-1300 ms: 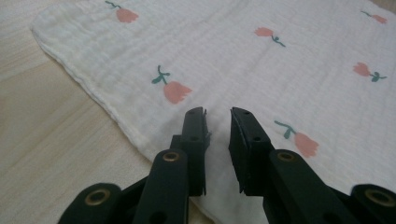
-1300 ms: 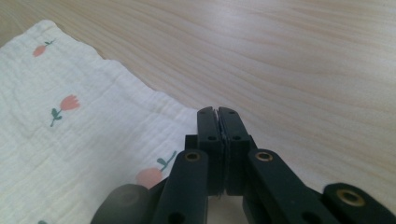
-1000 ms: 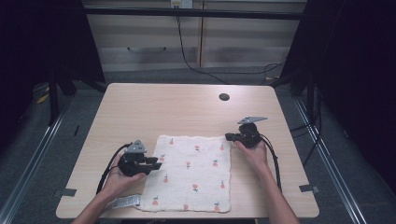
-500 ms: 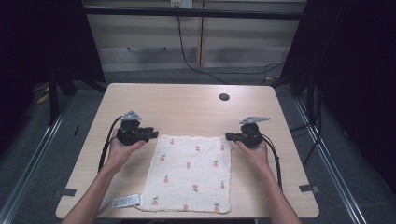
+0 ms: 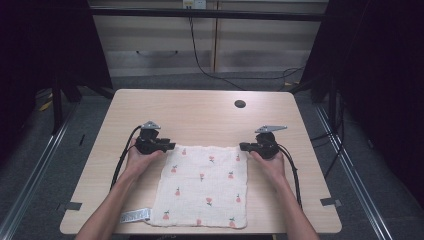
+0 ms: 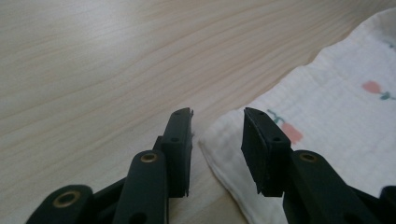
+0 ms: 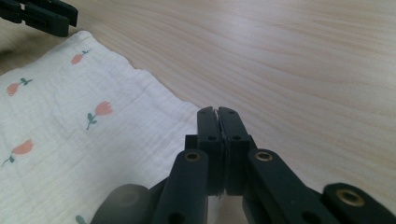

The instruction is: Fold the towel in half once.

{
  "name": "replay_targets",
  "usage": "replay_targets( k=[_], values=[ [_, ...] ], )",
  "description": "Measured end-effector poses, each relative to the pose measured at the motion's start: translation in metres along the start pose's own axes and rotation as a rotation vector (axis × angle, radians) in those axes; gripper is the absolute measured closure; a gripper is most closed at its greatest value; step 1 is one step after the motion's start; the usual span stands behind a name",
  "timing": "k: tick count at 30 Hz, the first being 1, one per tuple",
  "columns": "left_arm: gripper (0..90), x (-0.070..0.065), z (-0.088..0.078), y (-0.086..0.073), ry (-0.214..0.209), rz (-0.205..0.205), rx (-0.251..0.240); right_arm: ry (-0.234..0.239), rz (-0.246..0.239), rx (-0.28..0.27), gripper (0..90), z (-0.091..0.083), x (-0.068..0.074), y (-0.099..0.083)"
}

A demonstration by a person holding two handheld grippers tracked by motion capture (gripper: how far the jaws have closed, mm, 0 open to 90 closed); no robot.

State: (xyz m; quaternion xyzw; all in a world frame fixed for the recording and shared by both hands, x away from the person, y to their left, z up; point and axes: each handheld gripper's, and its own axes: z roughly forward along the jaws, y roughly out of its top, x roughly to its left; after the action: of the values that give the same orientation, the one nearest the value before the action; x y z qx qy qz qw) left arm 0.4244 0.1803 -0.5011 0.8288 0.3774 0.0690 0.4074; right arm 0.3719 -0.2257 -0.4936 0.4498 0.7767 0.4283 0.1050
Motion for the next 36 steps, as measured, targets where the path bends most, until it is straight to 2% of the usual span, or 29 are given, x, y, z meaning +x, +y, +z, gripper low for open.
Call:
replay_targets(
  k=[2,4,9,12,15,17,21,22,27,29,36],
  values=[
    [62.8,0.001,0.003,-0.002,0.003,-0.005,0.012,-0.002,0.001,0.002,89.1,0.001,0.000,-0.001],
    [64.0,-0.001,0.003,-0.002,0.028,0.019,0.012,-0.005,0.003,0.005,89.0,0.001,-0.001,-0.002],
    [65.8,-0.006,0.006,-0.002,0.037,0.044,0.024,-0.006,0.009,0.003,89.1,-0.001,-0.002,-0.004],
    [68.3,-0.005,0.005,-0.002,0.038,0.045,0.024,-0.010,0.009,0.000,89.0,-0.002,-0.002,-0.006],
    [79.9,-0.006,0.005,-0.004,0.035,0.081,0.026,-0.011,0.012,0.001,89.0,-0.002,-0.002,-0.006],
    [85.0,-0.006,0.005,-0.005,0.022,0.065,0.021,-0.013,0.009,0.001,89.0,-0.002,-0.002,-0.007],
    [86.8,-0.007,0.004,-0.006,-0.001,0.040,0.013,-0.016,0.004,0.001,89.0,-0.003,0.000,-0.006],
    [86.9,-0.008,0.003,-0.006,-0.010,0.048,0.017,-0.017,0.005,0.000,89.0,-0.003,0.000,-0.006],
    [87.2,-0.010,-0.008,-0.003,-0.029,0.038,-0.025,-0.021,0.006,-0.016,89.0,-0.007,-0.001,-0.005],
    [87.2,-0.010,-0.015,-0.001,-0.033,0.036,-0.051,-0.023,0.008,-0.020,89.1,-0.009,-0.001,-0.004],
    [87.2,-0.011,-0.030,0.001,-0.042,0.038,-0.090,-0.016,0.001,-0.051,89.0,-0.016,0.001,0.001]
  ],
)
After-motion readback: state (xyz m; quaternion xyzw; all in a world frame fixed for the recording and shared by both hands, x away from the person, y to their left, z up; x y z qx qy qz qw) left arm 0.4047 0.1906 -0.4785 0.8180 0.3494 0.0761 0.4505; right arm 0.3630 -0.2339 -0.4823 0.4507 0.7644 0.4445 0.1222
